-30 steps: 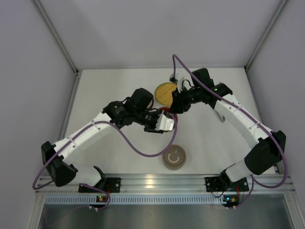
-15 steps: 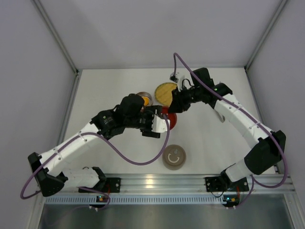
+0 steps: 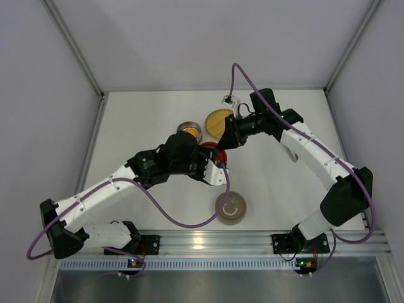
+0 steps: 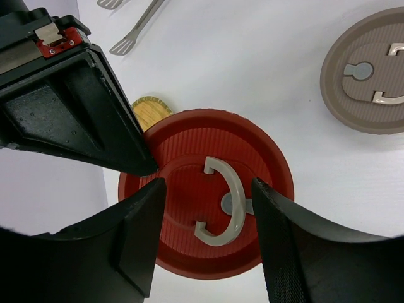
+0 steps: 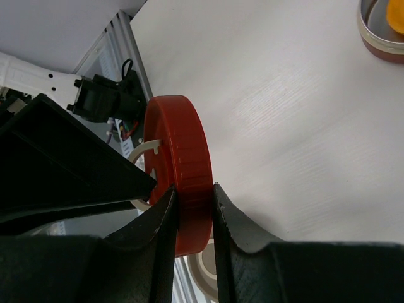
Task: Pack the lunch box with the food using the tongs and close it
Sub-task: Adjust the box lid.
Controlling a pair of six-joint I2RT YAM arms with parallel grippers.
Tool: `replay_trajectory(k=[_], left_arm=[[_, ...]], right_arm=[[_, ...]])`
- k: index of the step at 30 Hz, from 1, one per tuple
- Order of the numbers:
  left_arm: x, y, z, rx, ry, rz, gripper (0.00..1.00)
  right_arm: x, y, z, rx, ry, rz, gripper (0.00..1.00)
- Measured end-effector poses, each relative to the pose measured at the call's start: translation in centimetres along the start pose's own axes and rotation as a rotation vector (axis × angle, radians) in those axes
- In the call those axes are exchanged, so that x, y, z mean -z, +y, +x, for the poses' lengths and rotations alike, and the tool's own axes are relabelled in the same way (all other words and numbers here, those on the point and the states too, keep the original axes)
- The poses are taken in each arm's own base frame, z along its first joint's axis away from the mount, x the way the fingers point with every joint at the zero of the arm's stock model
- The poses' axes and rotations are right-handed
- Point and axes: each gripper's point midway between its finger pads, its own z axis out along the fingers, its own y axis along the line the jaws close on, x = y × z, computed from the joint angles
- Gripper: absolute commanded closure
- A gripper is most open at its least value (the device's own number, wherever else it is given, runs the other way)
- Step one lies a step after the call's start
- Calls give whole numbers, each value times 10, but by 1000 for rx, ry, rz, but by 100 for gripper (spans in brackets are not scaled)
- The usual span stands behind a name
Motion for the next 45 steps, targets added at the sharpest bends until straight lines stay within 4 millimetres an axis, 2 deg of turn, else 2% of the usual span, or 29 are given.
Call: replay_trajectory(k=[4, 9, 18, 30, 45], left_arm=[[-2, 0, 2, -20, 10, 5, 41], [-7, -2, 7, -33, 31, 16, 53], [-10, -2, 12, -34, 57, 14, 56], [-9, 2, 17, -55, 89, -2, 65], [-9, 3, 18, -64, 94, -3, 70]], right_arm=[[0, 3, -1, -2, -2, -20, 100], [0, 1, -1, 6, -7, -17, 100], [0, -2, 1, 19, -5, -15, 100], [-1, -4, 3, 35, -1, -14, 100], [-1, -3, 3, 41, 0, -22, 100]])
